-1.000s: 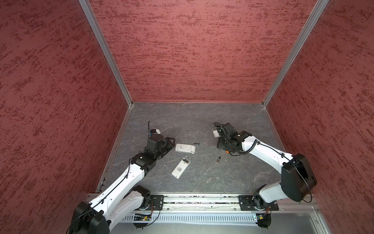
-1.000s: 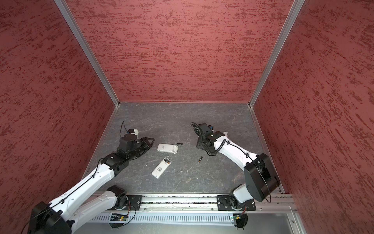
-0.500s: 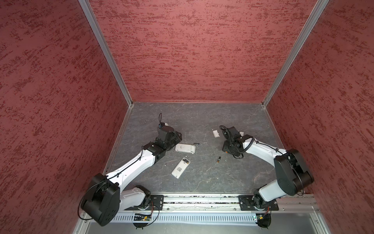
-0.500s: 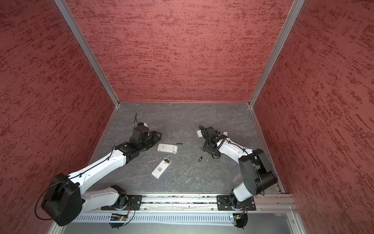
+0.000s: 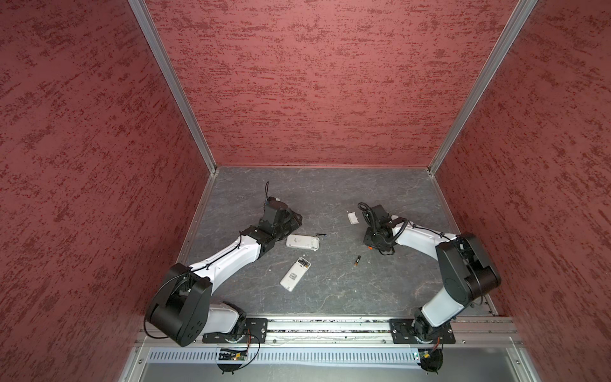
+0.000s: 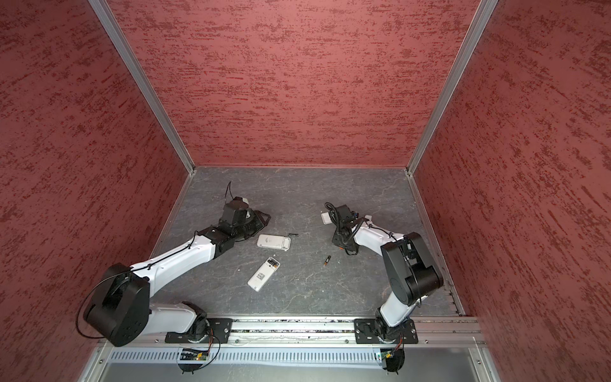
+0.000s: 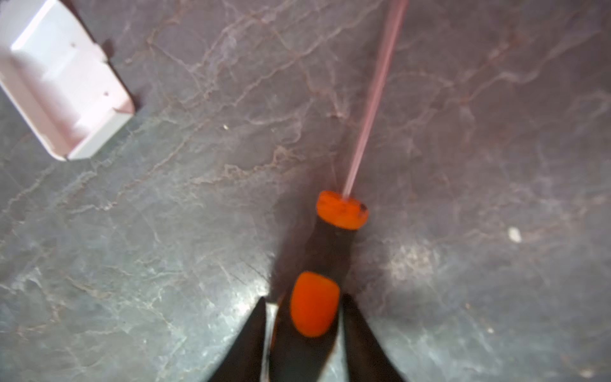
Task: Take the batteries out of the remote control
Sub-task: 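Grasp the orange-handled screwdriver with the right gripper, then lift the screwdriver toward the left gripper while left gripper grasps its shaft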
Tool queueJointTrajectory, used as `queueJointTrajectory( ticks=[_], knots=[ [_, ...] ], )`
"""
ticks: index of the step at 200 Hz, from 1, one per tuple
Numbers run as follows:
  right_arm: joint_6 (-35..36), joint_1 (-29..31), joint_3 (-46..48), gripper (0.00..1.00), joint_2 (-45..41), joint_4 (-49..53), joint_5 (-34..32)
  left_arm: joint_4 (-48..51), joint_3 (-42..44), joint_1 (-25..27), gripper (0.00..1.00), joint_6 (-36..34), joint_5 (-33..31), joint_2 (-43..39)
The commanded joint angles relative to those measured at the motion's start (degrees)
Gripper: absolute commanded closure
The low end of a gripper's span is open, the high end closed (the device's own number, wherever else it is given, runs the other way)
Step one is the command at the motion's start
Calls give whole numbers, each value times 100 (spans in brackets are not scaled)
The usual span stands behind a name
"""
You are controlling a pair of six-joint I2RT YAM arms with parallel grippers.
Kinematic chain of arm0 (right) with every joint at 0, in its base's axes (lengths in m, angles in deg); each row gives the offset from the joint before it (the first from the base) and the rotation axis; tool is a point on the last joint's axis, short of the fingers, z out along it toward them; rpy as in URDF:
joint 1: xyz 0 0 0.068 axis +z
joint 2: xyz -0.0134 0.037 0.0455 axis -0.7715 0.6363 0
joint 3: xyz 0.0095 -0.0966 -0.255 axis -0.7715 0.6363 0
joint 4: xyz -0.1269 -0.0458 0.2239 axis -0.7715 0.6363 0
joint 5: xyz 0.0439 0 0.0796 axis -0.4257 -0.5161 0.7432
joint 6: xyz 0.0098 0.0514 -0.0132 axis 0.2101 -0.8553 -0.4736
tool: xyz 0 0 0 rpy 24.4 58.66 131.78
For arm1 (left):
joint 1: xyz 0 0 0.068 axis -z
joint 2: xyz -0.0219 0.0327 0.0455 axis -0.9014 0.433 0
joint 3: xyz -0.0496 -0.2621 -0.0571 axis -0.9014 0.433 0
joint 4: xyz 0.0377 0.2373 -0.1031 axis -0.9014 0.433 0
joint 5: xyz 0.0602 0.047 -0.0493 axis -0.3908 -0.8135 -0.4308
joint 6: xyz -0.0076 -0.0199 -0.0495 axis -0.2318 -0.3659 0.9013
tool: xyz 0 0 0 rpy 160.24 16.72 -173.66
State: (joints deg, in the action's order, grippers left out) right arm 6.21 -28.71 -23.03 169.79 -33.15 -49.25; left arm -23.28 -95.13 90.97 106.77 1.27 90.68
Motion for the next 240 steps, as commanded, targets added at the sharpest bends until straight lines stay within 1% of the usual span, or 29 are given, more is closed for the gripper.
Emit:
queueJointTrajectory(
  ticks=[1,14,28,41,50,71,83,99,132,161,240],
  knots=[
    [103,-34,-132,87,97,153,-1,-152,-147,-86,59,-180,325,111],
    [246,-34,-195,95,-69,331,63,-146,-224,-144,59,-235,493,195],
    [573,-15,-209,100,-404,409,271,-218,-312,-201,58,-294,724,292],
    [1042,18,-168,100,-807,297,697,-375,-337,-284,57,-284,1026,392],
    [1309,37,-94,100,-1085,154,1281,-610,-306,-348,57,-238,1291,482],
    [1673,116,87,100,-1583,-237,2282,-1174,-201,-464,55,-85,1681,656],
    [1855,310,146,100,-1759,-325,2509,-1354,-180,-458,55,-65,1778,703],
    [1900,509,140,100,-1862,-358,2750,-1621,-151,-431,55,-25,1920,743],
    [1812,815,117,100,-2026,-625,2956,-2069,-88,-329,53,59,2105,744],
    [1672,941,76,100,-2126,-783,3034,-2415,-35,-175,53,132,2211,707],
    [1549,1047,56,100,-2267,-893,3095,-2891,78,417,53,255,2273,636]
  ],
)
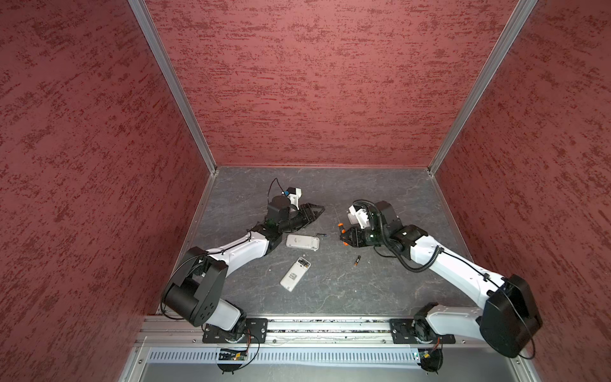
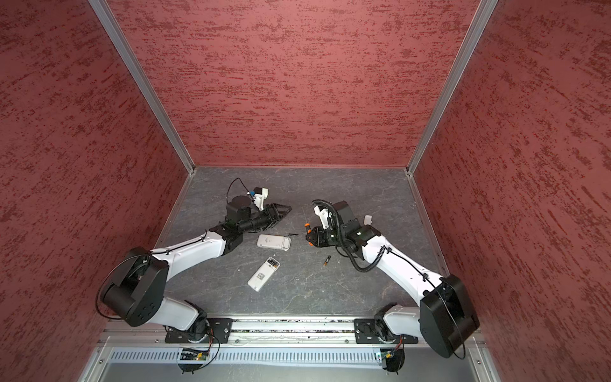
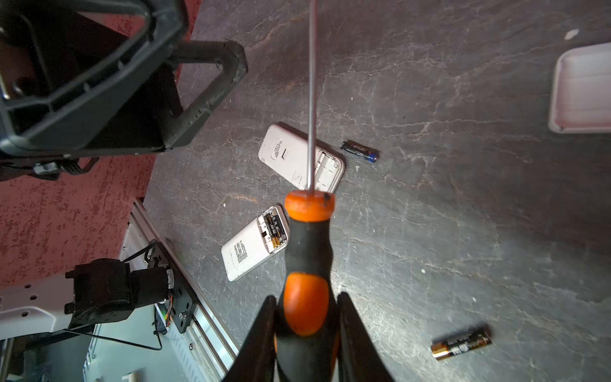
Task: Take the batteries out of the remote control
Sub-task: 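Lift the screwdriver toward the left gripper while left gripper grasps its shaft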
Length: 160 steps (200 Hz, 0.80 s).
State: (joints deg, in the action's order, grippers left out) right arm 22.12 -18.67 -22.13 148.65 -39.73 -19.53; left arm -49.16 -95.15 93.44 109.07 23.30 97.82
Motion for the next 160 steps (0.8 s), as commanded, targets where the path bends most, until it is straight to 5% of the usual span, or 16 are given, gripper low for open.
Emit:
queueJointTrajectory(
  ticks=[1,160],
  knots=[
    [-43,44,-34,100,-153,-229,118,-302,77,177,53,22,70,-70],
    [-42,133,-29,100,-127,-319,166,-135,-339,922,58,-349,236,548]
  ],
)
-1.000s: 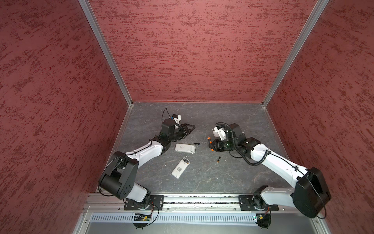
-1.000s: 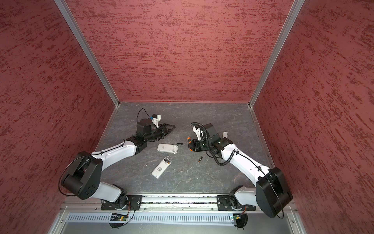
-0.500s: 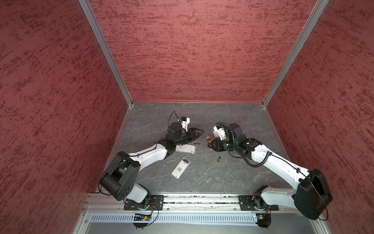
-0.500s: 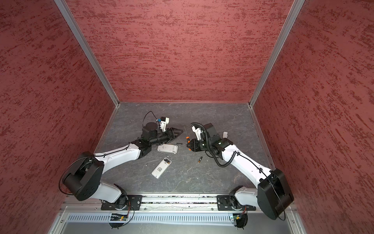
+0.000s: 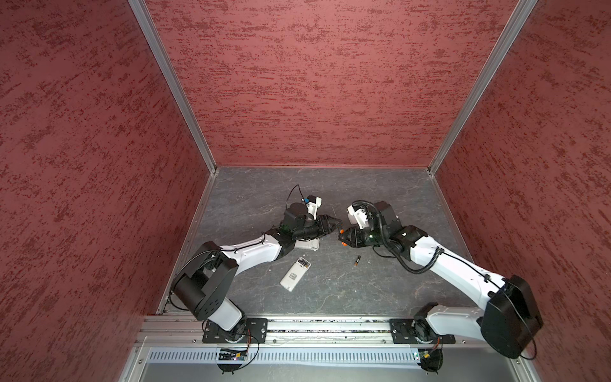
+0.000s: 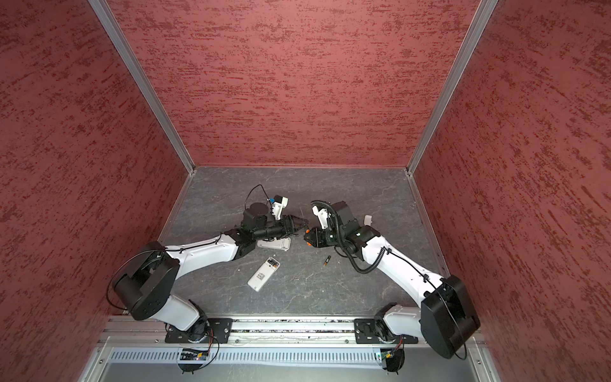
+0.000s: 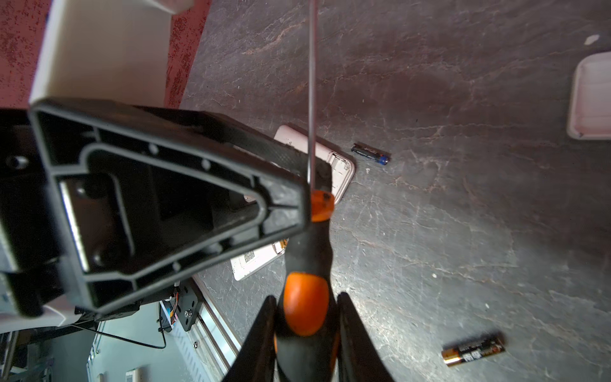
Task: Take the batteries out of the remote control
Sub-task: 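Lift the screwdriver toward the left gripper while left gripper grasps its shaft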
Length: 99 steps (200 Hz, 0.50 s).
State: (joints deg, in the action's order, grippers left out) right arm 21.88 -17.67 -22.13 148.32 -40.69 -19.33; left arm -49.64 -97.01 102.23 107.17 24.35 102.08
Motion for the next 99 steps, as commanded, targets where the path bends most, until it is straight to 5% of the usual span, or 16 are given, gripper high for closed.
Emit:
queueJointTrajectory(
  ticks=[1,80,99],
  knots=[
    [-18,32,-27,100,-94,-223,146,-95,-158,43,58,-159,127,125],
    [-151,36,84,100,-95,-354,192,-234,-313,9,76,-152,259,347],
    [-168,32,121,100,-112,-354,164,-282,-329,-26,86,-157,312,363]
  ],
)
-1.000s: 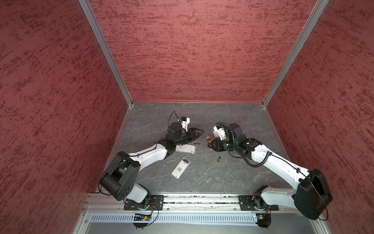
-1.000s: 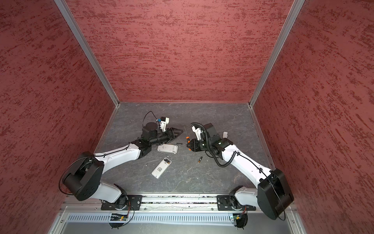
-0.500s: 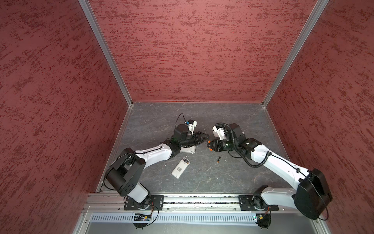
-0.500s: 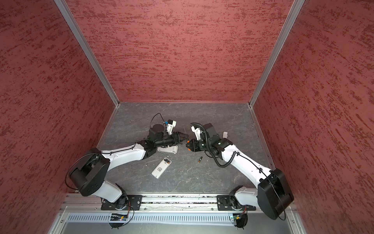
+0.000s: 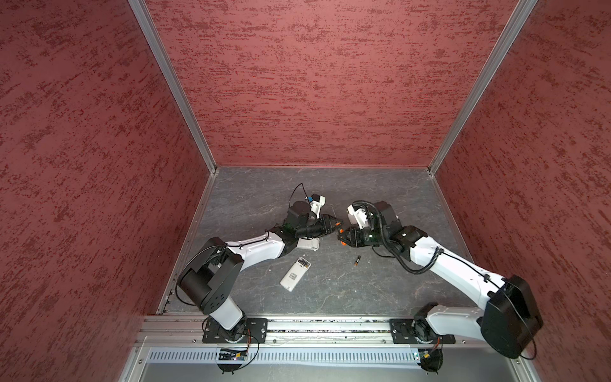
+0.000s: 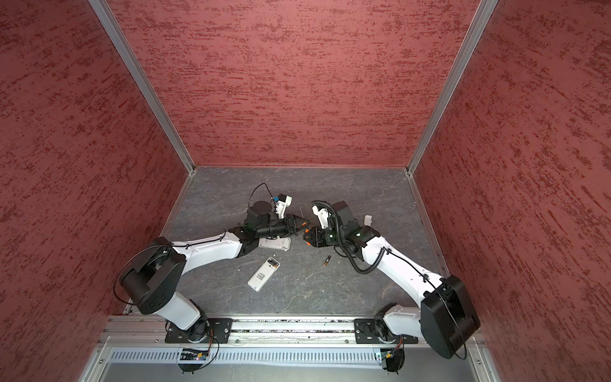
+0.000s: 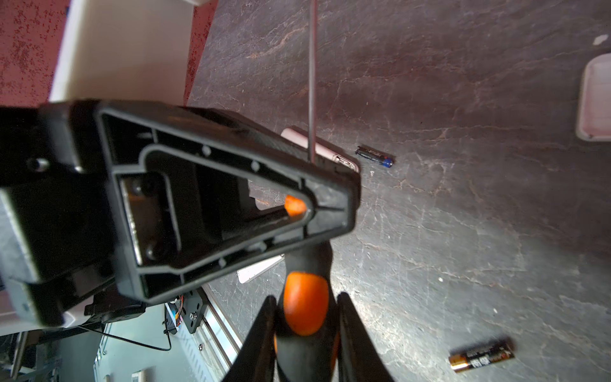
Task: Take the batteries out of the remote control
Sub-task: 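Lift the screwdriver toward the left gripper while left gripper grasps its shaft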
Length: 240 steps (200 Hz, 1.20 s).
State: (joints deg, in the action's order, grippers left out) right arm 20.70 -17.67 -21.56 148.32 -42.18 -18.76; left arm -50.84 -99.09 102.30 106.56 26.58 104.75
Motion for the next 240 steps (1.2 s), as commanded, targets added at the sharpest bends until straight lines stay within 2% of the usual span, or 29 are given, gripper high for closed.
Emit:
queueJointTrajectory(
  ticks=[1,22,70,115,132,149,179,216,240],
  knots=[
    [-50,32,70,100,-116,-206,107,-165,-117,-33,87,-93,91,97],
    [-116,33,125,100,-171,-246,88,-261,-95,-86,100,-43,200,132],
    [-276,32,377,100,-378,-578,74,-475,-112,-115,100,28,301,176],
    [-364,31,436,85,-341,-838,59,-522,-179,-122,100,102,278,196],
    [-401,34,418,75,-306,-916,46,-571,-200,-138,100,147,255,204],
    [-421,32,417,59,-322,-961,-2,-631,-209,-174,100,215,213,204],
    [-576,36,497,45,-492,-1127,-236,-823,-275,-331,100,408,81,234],
    [-1337,32,675,41,-923,-1720,-963,-1363,-338,-632,100,913,-372,201],
    [-2311,37,1220,41,-1157,-3309,-1295,-1830,-341,-744,100,1259,-669,202]
  ],
)
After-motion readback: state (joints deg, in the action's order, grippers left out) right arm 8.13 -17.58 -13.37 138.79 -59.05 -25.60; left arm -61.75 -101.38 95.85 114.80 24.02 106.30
